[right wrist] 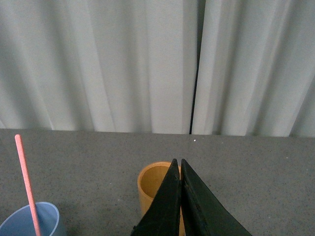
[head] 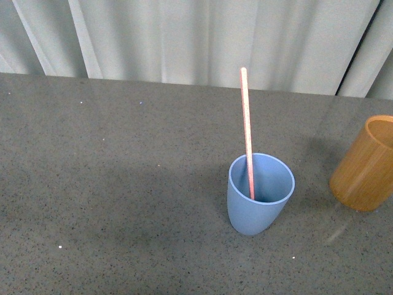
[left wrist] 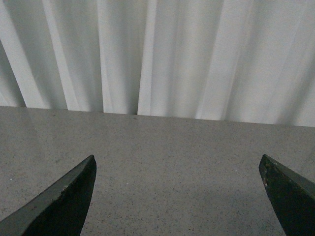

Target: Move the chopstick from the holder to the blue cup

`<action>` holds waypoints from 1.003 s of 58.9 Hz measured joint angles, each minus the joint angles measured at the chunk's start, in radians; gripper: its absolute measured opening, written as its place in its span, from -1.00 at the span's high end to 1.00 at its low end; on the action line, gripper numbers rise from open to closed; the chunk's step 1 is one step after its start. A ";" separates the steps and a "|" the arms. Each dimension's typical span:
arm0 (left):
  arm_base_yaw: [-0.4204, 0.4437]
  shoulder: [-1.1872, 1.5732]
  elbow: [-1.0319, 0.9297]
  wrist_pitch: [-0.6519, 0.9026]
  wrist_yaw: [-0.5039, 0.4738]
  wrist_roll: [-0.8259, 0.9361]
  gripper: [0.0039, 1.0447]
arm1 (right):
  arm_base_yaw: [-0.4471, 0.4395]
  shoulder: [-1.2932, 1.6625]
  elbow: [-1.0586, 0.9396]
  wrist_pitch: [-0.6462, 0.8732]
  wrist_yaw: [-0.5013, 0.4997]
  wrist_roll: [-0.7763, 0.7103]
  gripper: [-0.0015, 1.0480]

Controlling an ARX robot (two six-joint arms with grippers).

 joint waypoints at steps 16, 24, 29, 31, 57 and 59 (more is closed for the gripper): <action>0.000 0.000 0.000 0.000 0.000 0.000 -0.87 | 0.000 -0.088 -0.031 -0.032 0.000 0.000 0.98; 0.000 0.000 0.000 0.000 0.000 0.000 -0.87 | 0.000 -0.124 -0.031 -0.067 0.000 0.000 0.98; 0.000 0.000 0.000 0.000 0.000 0.000 -0.87 | 0.000 -0.142 -0.031 -0.085 0.000 0.000 0.98; 0.000 0.000 0.000 0.000 0.000 0.000 -0.87 | 0.000 -0.148 -0.031 -0.092 0.000 0.000 0.98; 0.000 -0.001 0.000 0.000 0.000 0.000 -0.87 | 0.000 -0.319 -0.031 -0.269 0.001 0.000 0.98; 0.000 -0.001 0.000 0.000 0.000 0.000 -0.87 | 0.000 -0.319 -0.031 -0.269 0.001 0.000 0.96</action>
